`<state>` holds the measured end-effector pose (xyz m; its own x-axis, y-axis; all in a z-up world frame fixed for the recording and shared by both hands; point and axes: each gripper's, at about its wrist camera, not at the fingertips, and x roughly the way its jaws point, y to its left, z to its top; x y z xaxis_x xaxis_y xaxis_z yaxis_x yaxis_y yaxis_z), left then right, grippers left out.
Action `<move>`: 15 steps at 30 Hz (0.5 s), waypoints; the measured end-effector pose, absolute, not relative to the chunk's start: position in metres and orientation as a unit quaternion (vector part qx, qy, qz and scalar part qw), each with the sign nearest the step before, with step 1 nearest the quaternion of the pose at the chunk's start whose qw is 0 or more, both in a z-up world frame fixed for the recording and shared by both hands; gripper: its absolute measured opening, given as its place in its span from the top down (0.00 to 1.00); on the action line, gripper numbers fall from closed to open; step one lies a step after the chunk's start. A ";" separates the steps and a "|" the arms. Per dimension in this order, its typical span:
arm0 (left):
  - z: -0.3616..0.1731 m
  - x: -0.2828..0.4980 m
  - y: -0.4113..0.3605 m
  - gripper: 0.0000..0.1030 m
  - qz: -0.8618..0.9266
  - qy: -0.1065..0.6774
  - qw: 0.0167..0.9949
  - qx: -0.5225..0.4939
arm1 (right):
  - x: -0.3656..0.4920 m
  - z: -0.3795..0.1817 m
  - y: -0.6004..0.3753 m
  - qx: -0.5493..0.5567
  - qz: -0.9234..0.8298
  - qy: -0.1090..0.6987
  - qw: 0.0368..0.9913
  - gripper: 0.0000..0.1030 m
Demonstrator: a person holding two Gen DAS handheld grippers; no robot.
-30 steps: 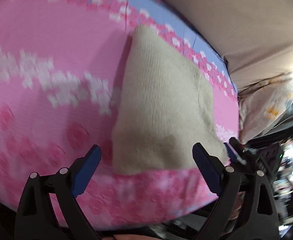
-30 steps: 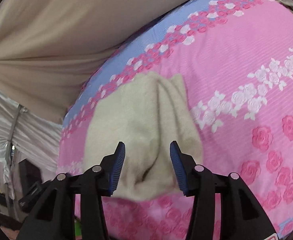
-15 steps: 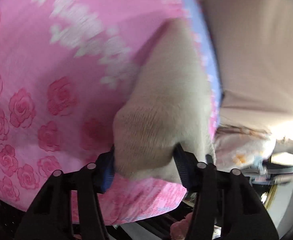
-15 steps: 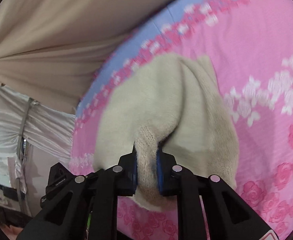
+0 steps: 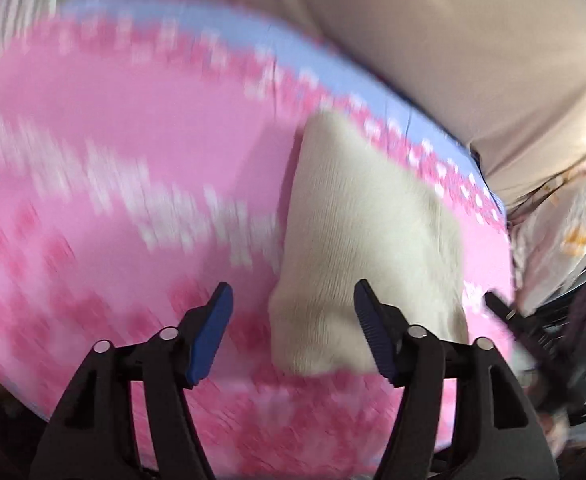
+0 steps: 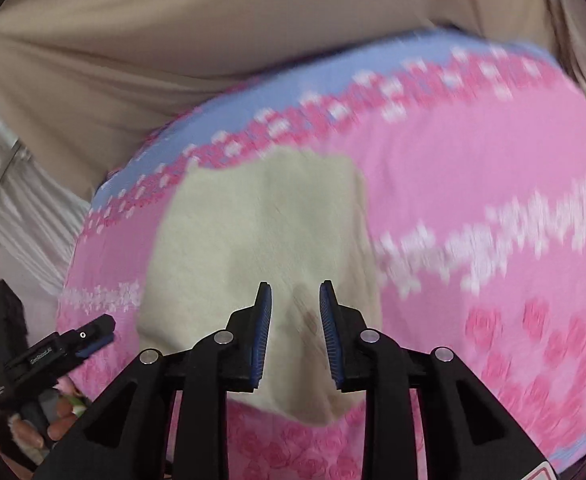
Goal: Fold small clothes
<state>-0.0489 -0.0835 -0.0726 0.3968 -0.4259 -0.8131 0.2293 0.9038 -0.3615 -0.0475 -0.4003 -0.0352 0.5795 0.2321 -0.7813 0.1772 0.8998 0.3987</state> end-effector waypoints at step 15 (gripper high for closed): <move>-0.110 0.003 -0.131 0.25 -0.179 0.541 0.822 0.000 | 0.005 -0.054 -0.401 0.225 0.009 0.481 0.847 0.92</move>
